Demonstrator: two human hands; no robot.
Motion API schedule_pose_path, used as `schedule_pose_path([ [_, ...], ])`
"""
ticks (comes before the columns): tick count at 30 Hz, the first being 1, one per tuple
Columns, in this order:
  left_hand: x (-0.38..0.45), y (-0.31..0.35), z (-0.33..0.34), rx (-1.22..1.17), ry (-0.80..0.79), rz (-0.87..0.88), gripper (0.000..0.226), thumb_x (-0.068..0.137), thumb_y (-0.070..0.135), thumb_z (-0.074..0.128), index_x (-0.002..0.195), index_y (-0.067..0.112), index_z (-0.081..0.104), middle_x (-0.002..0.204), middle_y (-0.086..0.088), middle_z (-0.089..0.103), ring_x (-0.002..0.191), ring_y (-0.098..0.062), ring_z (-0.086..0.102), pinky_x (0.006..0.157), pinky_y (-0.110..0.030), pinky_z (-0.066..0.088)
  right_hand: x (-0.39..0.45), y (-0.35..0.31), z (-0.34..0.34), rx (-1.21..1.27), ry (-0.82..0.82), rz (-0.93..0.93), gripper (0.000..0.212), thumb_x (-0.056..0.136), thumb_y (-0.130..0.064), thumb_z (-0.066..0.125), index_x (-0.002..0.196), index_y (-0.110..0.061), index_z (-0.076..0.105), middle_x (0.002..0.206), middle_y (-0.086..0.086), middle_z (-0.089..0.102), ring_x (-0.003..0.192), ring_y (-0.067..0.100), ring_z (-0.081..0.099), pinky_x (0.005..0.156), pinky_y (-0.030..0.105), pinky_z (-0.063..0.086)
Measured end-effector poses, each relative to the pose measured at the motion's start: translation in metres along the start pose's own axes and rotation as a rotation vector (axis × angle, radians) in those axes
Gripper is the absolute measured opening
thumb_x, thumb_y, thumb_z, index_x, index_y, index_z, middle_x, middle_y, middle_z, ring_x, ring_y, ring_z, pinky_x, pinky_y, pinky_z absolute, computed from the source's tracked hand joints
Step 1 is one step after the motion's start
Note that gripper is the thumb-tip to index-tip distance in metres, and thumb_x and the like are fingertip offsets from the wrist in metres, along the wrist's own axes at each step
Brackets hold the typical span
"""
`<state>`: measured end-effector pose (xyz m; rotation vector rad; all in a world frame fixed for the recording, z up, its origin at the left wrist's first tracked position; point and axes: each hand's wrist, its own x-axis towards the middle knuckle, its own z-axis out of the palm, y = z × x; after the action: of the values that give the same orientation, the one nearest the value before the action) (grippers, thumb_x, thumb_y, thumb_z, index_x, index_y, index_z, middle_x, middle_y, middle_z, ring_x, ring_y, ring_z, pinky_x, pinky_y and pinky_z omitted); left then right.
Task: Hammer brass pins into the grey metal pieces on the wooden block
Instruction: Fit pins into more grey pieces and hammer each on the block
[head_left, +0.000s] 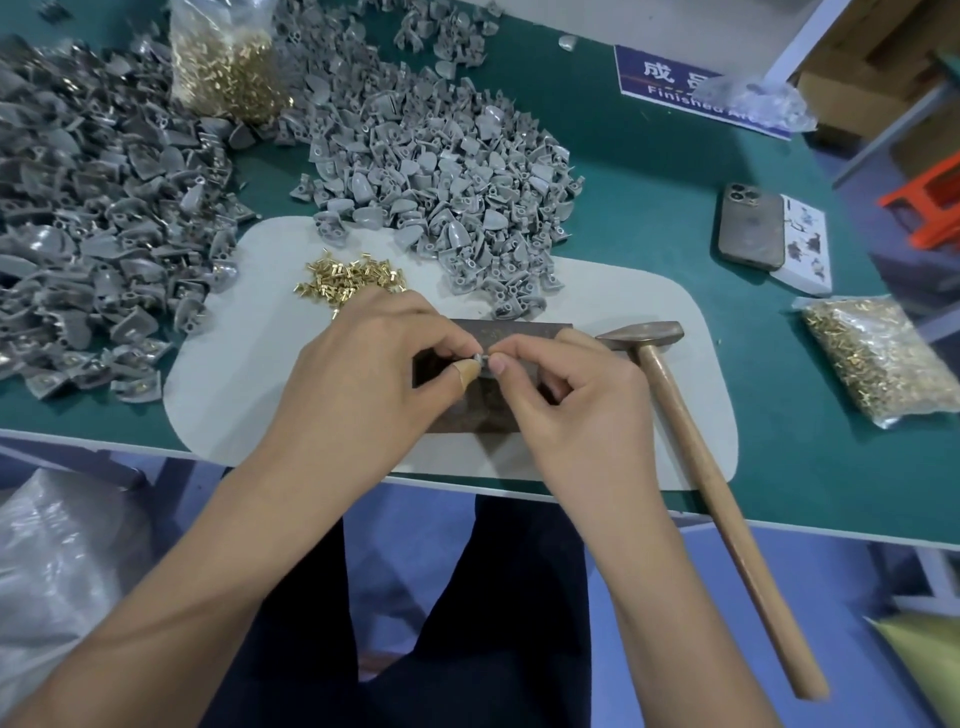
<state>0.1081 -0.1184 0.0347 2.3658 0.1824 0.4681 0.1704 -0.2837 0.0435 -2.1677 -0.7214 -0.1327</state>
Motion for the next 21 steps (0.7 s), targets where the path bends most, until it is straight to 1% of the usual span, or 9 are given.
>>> schedule_pose_path([
  [2,0.001,-0.002,0.001,-0.005,-0.004,0.004,0.004,0.085,0.039,0.073,0.088,0.038,0.073,0.087,0.018,0.063,0.095,-0.014,0.054,0.078,-0.045,0.049,0.004,-0.003,-0.005,-0.099,-0.050,-0.050,0.013,0.091,-0.016,0.072,0.082,-0.025,0.077,0.059,-0.010,0.033,0.066,0.014,0.041,0.061,0.034,0.038],
  [4,0.001,-0.002,0.001,-0.004,-0.006,0.004,0.004,0.084,0.039,0.074,0.088,0.037,0.073,0.087,0.017,0.064,0.095,-0.015,0.054,0.078,-0.045,0.049,0.010,-0.006,-0.011,-0.202,-0.117,-0.111,0.011,0.090,-0.019,0.072,0.081,-0.024,0.076,0.059,-0.011,0.035,0.067,0.017,0.045,0.063,0.038,0.041],
  [8,0.002,-0.003,0.000,0.003,-0.007,0.001,0.006,0.083,0.036,0.073,0.089,0.036,0.074,0.087,0.016,0.064,0.095,-0.015,0.053,0.078,-0.045,0.050,0.016,-0.015,-0.015,-0.449,-0.192,-0.242,0.014,0.092,-0.024,0.064,0.081,-0.023,0.072,0.069,-0.008,0.049,0.077,0.025,0.054,0.070,0.043,0.042],
  [10,0.001,-0.003,0.001,0.012,-0.004,0.011,0.006,0.084,0.037,0.073,0.090,0.036,0.073,0.088,0.016,0.064,0.095,-0.015,0.053,0.076,-0.045,0.050,0.016,-0.014,-0.015,-0.419,-0.193,-0.220,0.013,0.091,-0.022,0.065,0.080,-0.021,0.072,0.067,-0.007,0.047,0.075,0.025,0.053,0.068,0.043,0.043],
  [13,0.000,-0.001,0.000,0.049,0.015,0.025,0.006,0.084,0.040,0.074,0.089,0.039,0.071,0.088,0.017,0.063,0.094,-0.013,0.051,0.071,-0.042,0.051,0.016,-0.011,-0.015,-0.293,-0.197,-0.128,0.010,0.089,-0.020,0.069,0.082,-0.023,0.075,0.061,-0.006,0.045,0.068,0.023,0.049,0.064,0.041,0.045],
  [17,-0.001,-0.001,0.000,0.079,0.029,0.035,0.005,0.085,0.041,0.074,0.089,0.040,0.071,0.087,0.017,0.063,0.094,-0.013,0.052,0.070,-0.041,0.051,0.017,-0.005,-0.013,-0.243,-0.167,-0.085,0.010,0.088,-0.021,0.071,0.081,-0.028,0.075,0.052,-0.008,0.034,0.062,0.013,0.036,0.057,0.034,0.035],
  [19,-0.001,0.000,0.001,0.075,0.035,0.030,0.005,0.085,0.040,0.074,0.089,0.039,0.071,0.087,0.016,0.063,0.095,-0.013,0.052,0.070,-0.041,0.051,0.015,-0.003,-0.011,-0.229,-0.165,-0.094,0.010,0.089,-0.021,0.073,0.082,-0.028,0.076,0.052,-0.009,0.034,0.061,0.012,0.037,0.058,0.034,0.036],
  [20,-0.002,0.000,0.001,0.082,0.038,0.029,0.005,0.085,0.040,0.074,0.089,0.039,0.072,0.087,0.016,0.063,0.094,-0.013,0.052,0.070,-0.041,0.051,0.013,-0.001,-0.010,-0.172,-0.152,-0.084,0.010,0.090,-0.021,0.074,0.084,-0.028,0.078,0.054,-0.010,0.037,0.061,0.011,0.040,0.059,0.033,0.037],
  [21,-0.002,0.001,0.000,0.093,0.038,0.029,0.004,0.085,0.040,0.073,0.089,0.038,0.072,0.087,0.016,0.063,0.094,-0.013,0.052,0.070,-0.041,0.051,0.010,0.002,-0.011,-0.069,-0.115,-0.045,0.010,0.090,-0.020,0.076,0.087,-0.028,0.081,0.056,-0.012,0.043,0.062,0.009,0.044,0.061,0.028,0.039],
])
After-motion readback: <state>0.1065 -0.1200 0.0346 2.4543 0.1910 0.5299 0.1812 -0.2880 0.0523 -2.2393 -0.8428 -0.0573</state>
